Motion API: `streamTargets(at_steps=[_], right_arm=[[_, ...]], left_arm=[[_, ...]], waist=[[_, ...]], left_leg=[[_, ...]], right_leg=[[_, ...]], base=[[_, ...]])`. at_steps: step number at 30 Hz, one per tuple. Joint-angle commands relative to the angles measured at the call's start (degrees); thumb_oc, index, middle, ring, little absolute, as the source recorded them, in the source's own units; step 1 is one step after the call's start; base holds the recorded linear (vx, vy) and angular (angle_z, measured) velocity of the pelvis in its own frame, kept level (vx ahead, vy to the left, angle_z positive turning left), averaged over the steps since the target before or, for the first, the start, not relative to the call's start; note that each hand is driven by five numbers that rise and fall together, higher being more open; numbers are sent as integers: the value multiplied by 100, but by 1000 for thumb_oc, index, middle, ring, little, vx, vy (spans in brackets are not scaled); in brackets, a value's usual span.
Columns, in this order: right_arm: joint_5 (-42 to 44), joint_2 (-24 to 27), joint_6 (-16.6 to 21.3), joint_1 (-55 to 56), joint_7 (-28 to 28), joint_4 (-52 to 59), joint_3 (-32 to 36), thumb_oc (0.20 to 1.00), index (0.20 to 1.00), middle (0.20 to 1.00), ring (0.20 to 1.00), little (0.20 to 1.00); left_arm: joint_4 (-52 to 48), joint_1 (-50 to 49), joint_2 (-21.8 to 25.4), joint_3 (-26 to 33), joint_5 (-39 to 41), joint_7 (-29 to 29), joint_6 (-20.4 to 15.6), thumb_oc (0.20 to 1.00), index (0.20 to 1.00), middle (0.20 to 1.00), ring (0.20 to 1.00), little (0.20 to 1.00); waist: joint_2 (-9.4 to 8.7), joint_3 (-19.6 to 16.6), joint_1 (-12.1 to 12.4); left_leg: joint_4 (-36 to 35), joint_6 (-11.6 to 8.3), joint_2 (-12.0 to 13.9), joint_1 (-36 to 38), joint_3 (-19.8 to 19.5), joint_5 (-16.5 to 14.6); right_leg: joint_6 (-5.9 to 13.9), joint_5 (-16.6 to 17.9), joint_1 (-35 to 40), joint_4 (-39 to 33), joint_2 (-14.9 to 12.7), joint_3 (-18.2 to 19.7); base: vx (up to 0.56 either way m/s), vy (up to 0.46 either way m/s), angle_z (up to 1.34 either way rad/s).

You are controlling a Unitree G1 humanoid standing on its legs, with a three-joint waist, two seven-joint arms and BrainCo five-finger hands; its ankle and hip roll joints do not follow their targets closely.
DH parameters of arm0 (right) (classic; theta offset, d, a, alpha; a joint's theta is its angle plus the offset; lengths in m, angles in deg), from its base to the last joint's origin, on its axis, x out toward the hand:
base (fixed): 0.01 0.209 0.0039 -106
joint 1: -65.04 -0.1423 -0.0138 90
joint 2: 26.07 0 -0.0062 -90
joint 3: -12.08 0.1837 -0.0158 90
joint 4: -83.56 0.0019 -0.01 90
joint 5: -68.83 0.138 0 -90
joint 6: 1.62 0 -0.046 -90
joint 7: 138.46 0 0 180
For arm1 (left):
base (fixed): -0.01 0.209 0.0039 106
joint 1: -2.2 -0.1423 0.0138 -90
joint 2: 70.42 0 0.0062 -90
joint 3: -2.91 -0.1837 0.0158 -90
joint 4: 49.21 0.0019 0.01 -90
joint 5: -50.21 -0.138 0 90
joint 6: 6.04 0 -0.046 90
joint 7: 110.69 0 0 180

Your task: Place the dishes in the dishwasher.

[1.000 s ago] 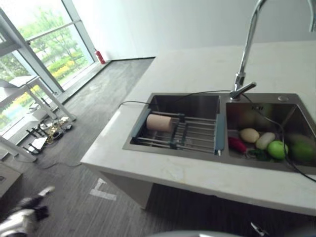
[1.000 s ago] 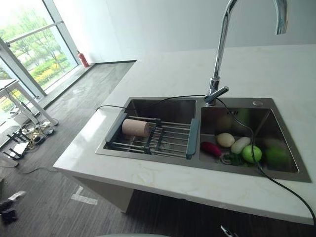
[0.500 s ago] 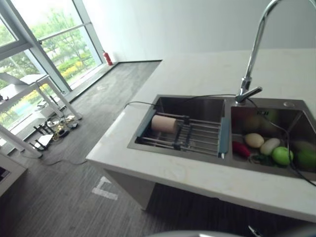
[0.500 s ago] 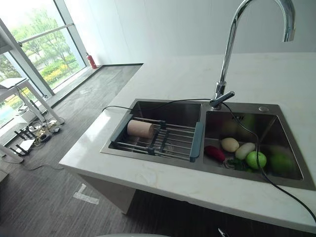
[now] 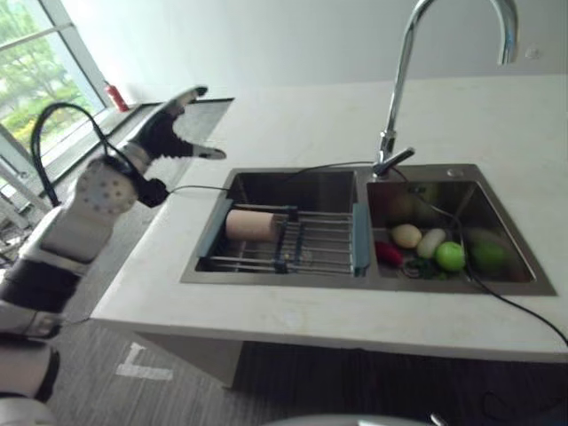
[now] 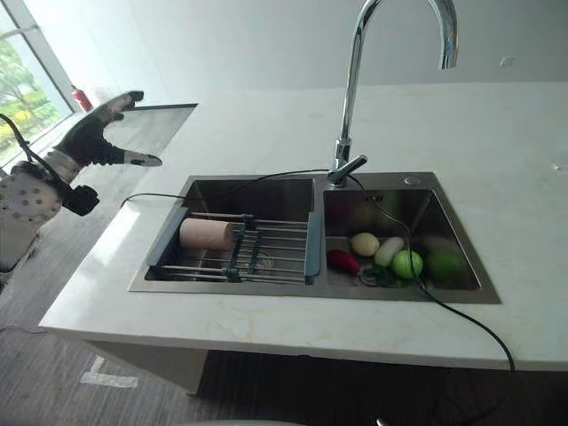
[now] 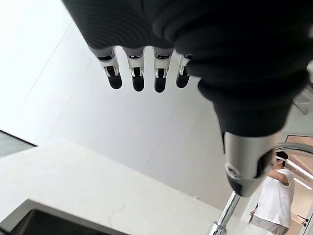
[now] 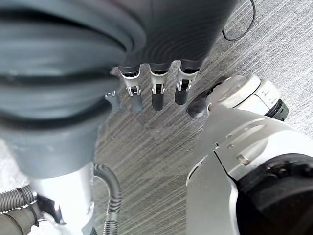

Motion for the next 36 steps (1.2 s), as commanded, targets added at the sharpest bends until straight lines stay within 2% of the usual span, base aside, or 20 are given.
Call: streamTargets(at_steps=[1,2,4,7,8,10,11,13,16,19,21,26,28,32,36], right_arm=[[244,165,44,-190,59,209,22,1000,1000,1000,1000,1000],[176,250,49,-203,47,326,47,1000,1000,1000,1000,1000],[126,345,18,-230,-20,347,106,1000,1000,1000,1000,1000],[132,454,1,-226,-130,332,162,1000,1000,1000,1000,1000],[203,495,-5,-237,-150,335,155,1000,1000,1000,1000,1000],[-221,581,116,-269,-123,376,159,1000,1000,1000,1000,1000],[-668,705,197,-294,-159,614,-39,1000,1000,1000,1000,1000],[-493,754,116,-323,-136,748,-135,1000,1000,1000,1000,1000],[-265,846,82,-404,-73,883,-220,1000,1000,1000,1000,1000],[-1005,929,267,-482,123,973,-314,1000,1000,1000,1000,1000],[-876,986,279,-530,155,1059,-426,1000,1000,1000,1000,1000],[-1458,1053,344,-616,205,1383,-707,1000,1000,1000,1000,1000],[-1355,992,266,-612,321,1529,-901,1000,1000,1000,1000,1000],[-1297,908,202,-627,356,1449,-965,1000,1000,1000,1000,1000],[-1260,826,225,-613,360,1337,-980,1000,1000,1000,1000,1000]], left_arm=[[474,424,195,372,-288,-163,30,1000,1000,1000,1000,1000],[587,308,86,380,115,-96,94,1000,1000,1000,1000,1000],[695,175,-6,382,249,10,182,1000,1000,1000,1000,1000],[885,69,-17,294,99,123,113,1000,1000,1000,1000,1000],[975,72,-9,213,270,327,99,1000,1000,1000,1000,1000],[958,16,-79,165,555,484,308,1000,1000,1000,1000,1000],[1050,4,-62,-23,235,711,226,1000,1000,1000,1000,1000],[1157,74,1,-157,96,777,96,1000,1000,1000,1000,1000],[1273,267,67,-425,102,901,88,1000,1000,1000,1000,1000],[1226,305,65,-542,-298,920,-11,1000,1000,1000,1000,1000],[1232,417,102,-652,-444,851,-107,1000,1000,1000,1000,1000],[1255,761,132,-845,-632,732,-277,1000,1000,1000,1000,1000],[1295,951,148,-883,-743,431,-416,1000,1000,1000,1000,1000],[1289,1104,75,-826,-852,72,-657,1000,1000,1000,1000,1000],[1160,1143,54,-684,-898,-307,-633,1000,1000,1000,1000,1000]], waist=[[122,388,-67],[166,517,-98],[205,663,-125],[239,792,-158],[254,839,-165],[282,896,-164],[302,1011,-187],[296,1064,-198],[276,1168,-204],[260,1245,-205],[232,1327,-199],[130,1466,-192],[24,1514,-165],[-44,1555,-138],[-83,1593,-98]], left_leg=[[353,-123,12,300,61,-1003],[398,-118,-34,174,57,-997],[432,-101,-103,89,15,-1005],[482,-90,-164,19,-12,-1003],[494,-91,-178,-11,-17,-996],[501,-85,-196,-41,-28,-983],[534,-92,-210,-109,-40,-961],[560,-94,-216,-150,-38,-953],[658,-90,-228,-253,-26,-964],[722,-92,-241,-319,-28,-981],[773,-95,-241,-402,-38,-975],[822,-104,-214,-518,-39,-953],[863,-109,-183,-588,-41,-947],[918,-121,-128,-648,-23,-937],[976,-126,-104,-719,-40,-940]], right_leg=[[546,-32,-365,140,-376,-228],[550,6,-508,178,-416,-155],[573,54,-592,176,-443,-84],[601,107,-657,176,-489,-31],[612,123,-686,182,-509,-26],[625,151,-711,167,-526,-15],[638,184,-771,181,-561,-6],[647,206,-804,186,-584,-12],[654,236,-889,215,-623,-21],[655,253,-951,233,-640,-10],[643,266,-1017,261,-650,-5],[640,302,-1112,289,-676,-43],[640,314,-1153,305,-672,-83],[620,303,-1206,354,-653,-116],[596,288,-1248,388,-638,-135]], base=[[-121,108,-26],[-127,112,-17],[-103,117,-14],[-56,84,-13],[-48,72,-4],[-71,90,1],[-98,87,3],[-75,47,4],[-55,32,2],[-53,43,3],[-87,8,1],[-58,-10,2],[-53,-77,3],[-36,-47,9],[-26,-40,0]])
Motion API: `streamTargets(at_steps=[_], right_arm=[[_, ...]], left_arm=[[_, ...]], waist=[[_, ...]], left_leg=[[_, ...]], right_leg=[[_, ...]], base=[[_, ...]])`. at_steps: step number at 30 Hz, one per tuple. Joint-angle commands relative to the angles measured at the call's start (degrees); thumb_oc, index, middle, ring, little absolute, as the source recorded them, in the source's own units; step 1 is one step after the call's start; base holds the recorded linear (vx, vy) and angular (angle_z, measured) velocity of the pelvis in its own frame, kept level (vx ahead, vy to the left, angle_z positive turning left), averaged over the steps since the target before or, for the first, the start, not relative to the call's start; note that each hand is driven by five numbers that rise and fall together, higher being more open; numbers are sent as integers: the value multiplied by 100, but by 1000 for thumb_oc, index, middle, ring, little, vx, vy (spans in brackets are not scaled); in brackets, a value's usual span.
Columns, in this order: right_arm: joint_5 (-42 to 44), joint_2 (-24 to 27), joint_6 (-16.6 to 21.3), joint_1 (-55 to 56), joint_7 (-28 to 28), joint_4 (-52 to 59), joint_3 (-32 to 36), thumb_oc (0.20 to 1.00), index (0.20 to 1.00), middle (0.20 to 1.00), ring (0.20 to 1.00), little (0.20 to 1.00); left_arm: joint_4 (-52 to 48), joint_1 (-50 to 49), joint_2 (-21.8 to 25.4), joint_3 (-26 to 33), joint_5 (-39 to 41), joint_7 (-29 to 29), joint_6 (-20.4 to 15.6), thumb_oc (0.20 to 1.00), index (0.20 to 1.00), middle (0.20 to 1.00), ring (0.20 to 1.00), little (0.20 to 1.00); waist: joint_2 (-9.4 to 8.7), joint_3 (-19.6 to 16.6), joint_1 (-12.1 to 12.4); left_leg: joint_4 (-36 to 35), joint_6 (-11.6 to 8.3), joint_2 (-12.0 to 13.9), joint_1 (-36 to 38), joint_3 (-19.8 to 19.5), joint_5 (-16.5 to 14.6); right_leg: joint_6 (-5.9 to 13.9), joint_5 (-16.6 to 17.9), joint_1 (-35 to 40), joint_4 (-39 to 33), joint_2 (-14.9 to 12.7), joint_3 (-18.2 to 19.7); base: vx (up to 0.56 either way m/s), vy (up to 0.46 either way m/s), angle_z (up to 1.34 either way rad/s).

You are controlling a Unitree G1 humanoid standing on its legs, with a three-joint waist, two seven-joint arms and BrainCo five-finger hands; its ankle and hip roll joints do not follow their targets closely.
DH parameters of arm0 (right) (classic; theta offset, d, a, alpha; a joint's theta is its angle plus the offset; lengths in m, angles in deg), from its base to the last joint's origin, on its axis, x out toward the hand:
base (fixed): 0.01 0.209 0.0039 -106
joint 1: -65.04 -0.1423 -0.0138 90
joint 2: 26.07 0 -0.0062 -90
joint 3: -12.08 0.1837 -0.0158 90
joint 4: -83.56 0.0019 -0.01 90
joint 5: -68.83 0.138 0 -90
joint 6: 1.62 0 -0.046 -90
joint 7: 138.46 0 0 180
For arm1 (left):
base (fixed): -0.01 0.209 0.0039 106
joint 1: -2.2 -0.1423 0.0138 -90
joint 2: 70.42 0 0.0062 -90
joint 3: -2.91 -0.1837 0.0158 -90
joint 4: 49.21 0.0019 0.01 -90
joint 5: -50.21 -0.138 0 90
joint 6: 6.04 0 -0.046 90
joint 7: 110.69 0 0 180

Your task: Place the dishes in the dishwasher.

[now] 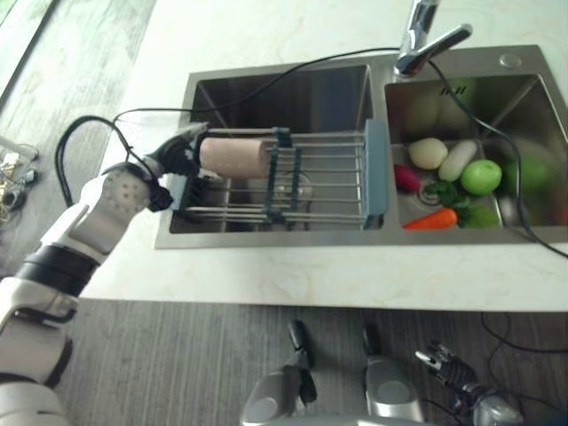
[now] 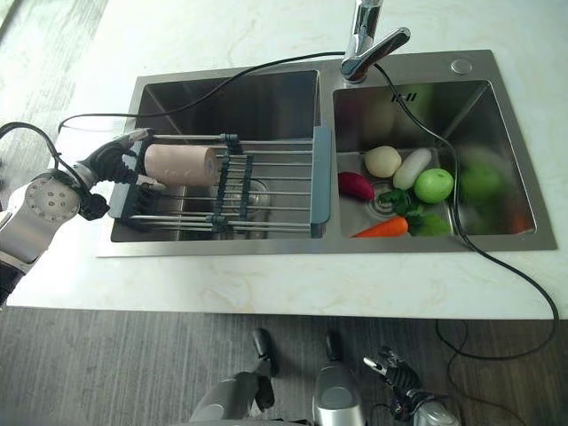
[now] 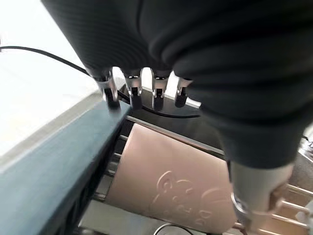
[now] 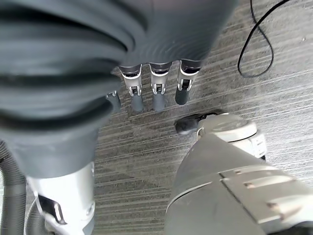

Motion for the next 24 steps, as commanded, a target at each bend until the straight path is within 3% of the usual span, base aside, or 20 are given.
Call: streamTargets(at_steps=[1,9,24], right_arm=[[144,-66,12,139,50,-8,-68,1000,1000,1000,1000,1000],[685,-178,-87,87,34,-14,64,1000,1000,1000,1000,1000],[910,-176,-171,-14,-53,-203,283,1000,1000,1000,1000,1000]], left_arm=[[41,379,-42,381,-312,-471,-165,1000,1000,1000,1000,1000],[-128,321,44,341,-997,-749,-304,1000,1000,1000,1000,1000],[-217,434,-78,53,-1098,-268,-129,1000,1000,1000,1000,1000]], waist=[[-136,-259,36],[-124,-239,54],[-80,-110,-41]], left_leg=[[1018,-215,69,-129,-96,-1073],[1098,-227,80,-197,-94,-1088],[1281,-233,54,-369,-33,-1136]], right_leg=[[420,210,-465,41,-442,-238],[406,189,-519,99,-457,-276],[389,198,-728,219,-505,-211]], base=[[-41,-55,2],[-5,-7,0],[-2,1,-3]])
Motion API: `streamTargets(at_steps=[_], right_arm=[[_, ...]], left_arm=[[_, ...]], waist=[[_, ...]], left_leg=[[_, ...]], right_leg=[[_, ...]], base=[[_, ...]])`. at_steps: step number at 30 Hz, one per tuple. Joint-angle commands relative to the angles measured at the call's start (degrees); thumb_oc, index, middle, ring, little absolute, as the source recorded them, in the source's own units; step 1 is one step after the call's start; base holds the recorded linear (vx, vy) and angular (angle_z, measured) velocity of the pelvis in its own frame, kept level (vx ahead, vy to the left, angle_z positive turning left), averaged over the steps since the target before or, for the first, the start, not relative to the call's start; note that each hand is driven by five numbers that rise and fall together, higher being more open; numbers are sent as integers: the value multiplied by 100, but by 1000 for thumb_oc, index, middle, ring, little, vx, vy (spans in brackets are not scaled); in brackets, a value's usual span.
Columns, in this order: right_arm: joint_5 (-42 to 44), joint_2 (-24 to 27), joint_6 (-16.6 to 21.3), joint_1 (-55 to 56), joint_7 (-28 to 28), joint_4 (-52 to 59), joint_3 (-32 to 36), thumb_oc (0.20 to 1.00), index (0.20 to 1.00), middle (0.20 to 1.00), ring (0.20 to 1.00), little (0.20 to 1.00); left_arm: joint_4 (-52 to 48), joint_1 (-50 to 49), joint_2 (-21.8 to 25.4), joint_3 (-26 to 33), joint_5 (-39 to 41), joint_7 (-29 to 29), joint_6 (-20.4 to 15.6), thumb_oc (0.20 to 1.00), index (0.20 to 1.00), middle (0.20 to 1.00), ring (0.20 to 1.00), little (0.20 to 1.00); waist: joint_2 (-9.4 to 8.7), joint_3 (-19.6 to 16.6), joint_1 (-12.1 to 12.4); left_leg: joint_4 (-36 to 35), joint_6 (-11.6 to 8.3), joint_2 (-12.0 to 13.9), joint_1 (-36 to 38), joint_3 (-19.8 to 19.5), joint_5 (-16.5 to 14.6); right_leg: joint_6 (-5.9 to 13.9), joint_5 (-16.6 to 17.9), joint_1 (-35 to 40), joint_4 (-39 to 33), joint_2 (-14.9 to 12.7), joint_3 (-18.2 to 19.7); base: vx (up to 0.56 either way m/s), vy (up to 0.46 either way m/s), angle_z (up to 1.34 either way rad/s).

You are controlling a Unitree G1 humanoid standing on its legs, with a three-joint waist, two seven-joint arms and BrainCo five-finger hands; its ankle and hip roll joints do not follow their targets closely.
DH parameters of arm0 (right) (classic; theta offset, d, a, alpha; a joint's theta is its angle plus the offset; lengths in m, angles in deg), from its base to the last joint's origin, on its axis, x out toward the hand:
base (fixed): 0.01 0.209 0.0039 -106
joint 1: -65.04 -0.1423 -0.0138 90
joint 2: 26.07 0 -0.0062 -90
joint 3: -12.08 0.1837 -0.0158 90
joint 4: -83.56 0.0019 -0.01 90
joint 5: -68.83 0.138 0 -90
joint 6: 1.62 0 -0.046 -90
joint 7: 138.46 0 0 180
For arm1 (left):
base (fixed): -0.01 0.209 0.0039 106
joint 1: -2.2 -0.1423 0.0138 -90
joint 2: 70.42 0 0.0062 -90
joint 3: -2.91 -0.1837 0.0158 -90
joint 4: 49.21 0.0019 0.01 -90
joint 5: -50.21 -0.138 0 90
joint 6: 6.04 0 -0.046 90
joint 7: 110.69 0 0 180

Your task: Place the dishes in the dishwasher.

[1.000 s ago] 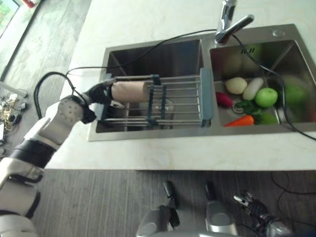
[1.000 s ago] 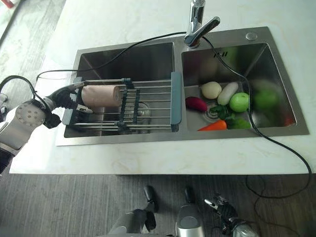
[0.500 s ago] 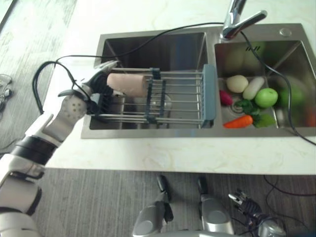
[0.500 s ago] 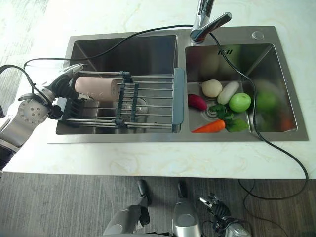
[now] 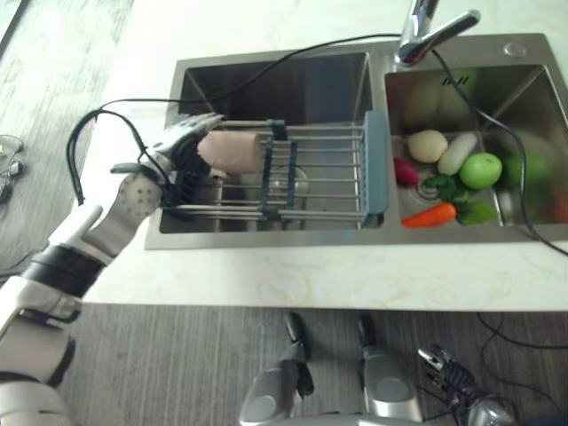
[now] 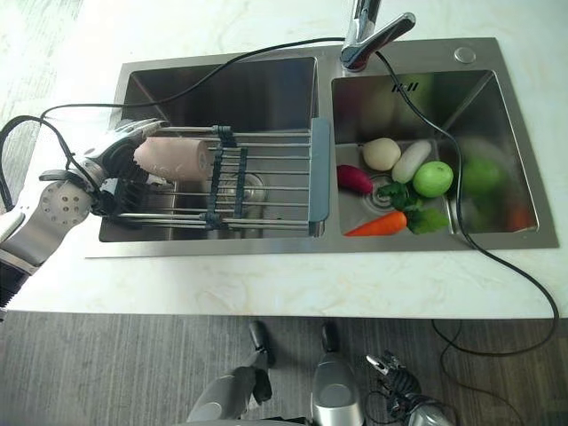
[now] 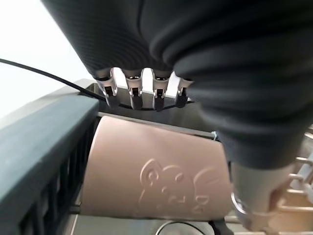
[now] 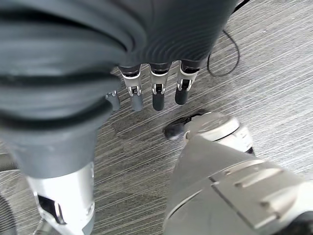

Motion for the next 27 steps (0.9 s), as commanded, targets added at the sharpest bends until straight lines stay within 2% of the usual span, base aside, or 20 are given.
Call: streamTargets(at_steps=[1,16,27], right_arm=[[247,51,31,120,-38,195,33,1000,1000,1000,1000,1000],[344,164,41,-43,16,312,11,1000,1000,1000,1000,1000],[428,238,128,-68,-36,260,58,1000,1000,1000,1000,1000]], left_arm=[[69,438,-36,180,-203,-40,23,1000,1000,1000,1000,1000],[447,707,-113,-153,-318,183,160,1000,1000,1000,1000,1000],[282,545,66,-296,-507,655,-386,1000,1000,1000,1000,1000]], waist=[[-148,-185,-32],[-105,45,-117],[-16,93,-97]], left_leg=[[1292,-239,57,-235,-121,-1140],[1473,-237,51,-498,-73,-1146],[1509,-220,-8,-504,-99,-1191]], right_leg=[[361,224,-447,80,-493,-289],[337,254,-796,257,-538,-199],[345,249,-842,298,-561,-182]], base=[[-9,0,-14],[-1,1,-1],[10,2,0]])
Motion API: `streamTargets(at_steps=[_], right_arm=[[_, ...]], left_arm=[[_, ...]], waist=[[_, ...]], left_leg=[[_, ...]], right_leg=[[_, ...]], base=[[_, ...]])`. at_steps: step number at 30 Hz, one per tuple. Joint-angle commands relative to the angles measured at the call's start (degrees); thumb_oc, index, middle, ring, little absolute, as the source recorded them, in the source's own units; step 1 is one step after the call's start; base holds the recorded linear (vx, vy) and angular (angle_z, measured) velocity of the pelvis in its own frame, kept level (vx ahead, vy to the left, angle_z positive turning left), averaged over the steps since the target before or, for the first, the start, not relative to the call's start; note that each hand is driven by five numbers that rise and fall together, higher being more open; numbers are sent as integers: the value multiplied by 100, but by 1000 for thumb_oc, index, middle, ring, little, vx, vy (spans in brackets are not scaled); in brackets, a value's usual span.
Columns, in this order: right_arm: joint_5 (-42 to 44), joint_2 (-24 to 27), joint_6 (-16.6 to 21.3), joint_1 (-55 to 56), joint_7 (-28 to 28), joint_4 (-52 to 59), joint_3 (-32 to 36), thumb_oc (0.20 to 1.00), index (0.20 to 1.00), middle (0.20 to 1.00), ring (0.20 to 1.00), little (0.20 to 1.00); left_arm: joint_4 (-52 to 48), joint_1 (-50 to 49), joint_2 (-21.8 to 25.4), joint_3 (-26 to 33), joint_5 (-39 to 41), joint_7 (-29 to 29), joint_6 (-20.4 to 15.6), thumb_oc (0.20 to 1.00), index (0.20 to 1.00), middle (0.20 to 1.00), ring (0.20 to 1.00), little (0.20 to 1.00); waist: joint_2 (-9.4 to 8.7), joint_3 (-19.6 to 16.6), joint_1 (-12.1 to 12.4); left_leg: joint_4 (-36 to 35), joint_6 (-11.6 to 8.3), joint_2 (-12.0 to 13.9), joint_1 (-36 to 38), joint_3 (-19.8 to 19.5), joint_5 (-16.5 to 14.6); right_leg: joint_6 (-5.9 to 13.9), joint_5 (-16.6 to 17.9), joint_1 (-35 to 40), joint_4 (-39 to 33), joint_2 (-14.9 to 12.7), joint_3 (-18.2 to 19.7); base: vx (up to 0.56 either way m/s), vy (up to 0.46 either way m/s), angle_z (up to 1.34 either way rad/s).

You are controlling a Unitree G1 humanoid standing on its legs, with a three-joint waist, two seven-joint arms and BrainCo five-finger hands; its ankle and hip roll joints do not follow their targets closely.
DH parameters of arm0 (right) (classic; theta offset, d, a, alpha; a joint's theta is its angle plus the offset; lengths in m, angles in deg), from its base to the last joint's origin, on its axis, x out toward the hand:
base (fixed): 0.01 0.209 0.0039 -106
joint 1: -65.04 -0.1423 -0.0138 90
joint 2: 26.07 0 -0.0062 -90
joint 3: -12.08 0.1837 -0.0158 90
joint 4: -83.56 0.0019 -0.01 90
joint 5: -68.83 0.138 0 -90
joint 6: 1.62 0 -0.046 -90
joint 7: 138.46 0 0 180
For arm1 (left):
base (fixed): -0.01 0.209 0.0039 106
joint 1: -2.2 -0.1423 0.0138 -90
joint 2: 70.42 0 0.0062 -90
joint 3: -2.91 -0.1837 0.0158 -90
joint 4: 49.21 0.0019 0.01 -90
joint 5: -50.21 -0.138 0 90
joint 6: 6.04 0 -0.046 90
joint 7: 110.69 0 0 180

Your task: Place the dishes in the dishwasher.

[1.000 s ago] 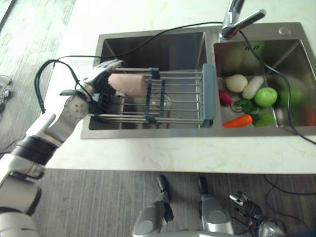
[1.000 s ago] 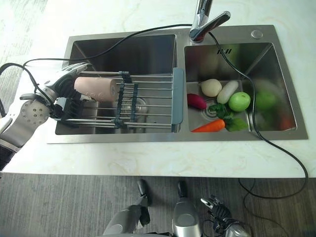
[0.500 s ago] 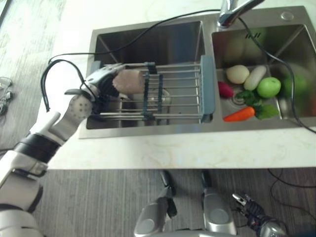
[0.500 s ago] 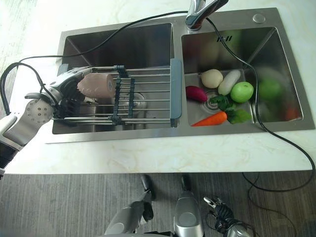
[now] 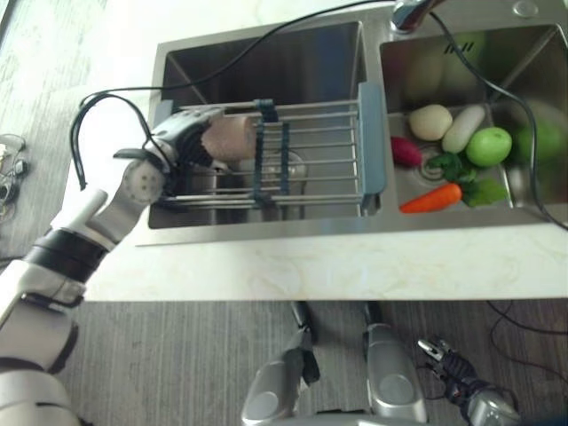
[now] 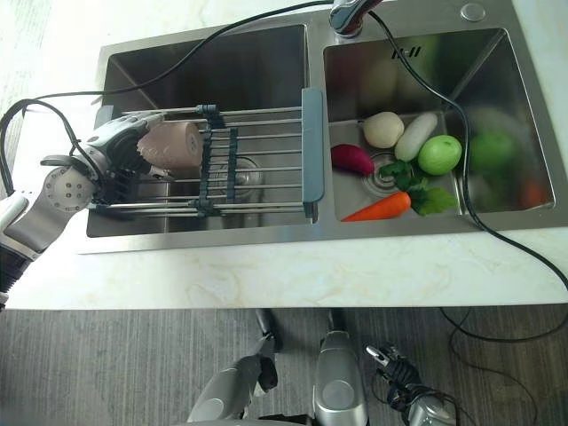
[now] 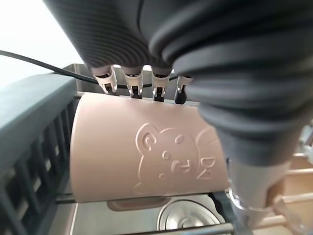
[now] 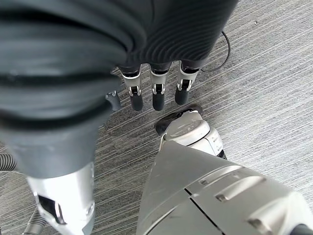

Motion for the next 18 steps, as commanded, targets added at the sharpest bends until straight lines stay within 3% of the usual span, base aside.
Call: streamTargets(at_steps=[1,4,18], right_arm=[[399,169,139,36,-41,98,77,1000,1000,1000,1000,1000],[541,199,164,-4,-3,99,133,1000,1000,1000,1000,1000],[492,243,203,-44,1,109,224,1000,1000,1000,1000,1000]], left_arm=[[-6,-97,82,38,-222,219,-348,1000,1000,1000,1000,1000],[-128,-156,154,-23,-437,287,-621,1000,1000,1000,1000,1000],[-112,-462,129,94,-322,412,-316,1000,1000,1000,1000,1000]], waist=[[-123,-77,-89],[-96,-50,-77],[-12,39,-90]], left_leg=[[1514,-278,108,-301,-166,-1280],[1516,-272,96,-317,-163,-1287],[1527,-253,85,-370,-121,-1292]], right_leg=[[355,850,45,-1054,-398,-272],[357,853,19,-1047,-405,-275],[370,866,-135,-964,-448,-265]], base=[[0,0,0],[0,0,0],[-3,3,-1]])
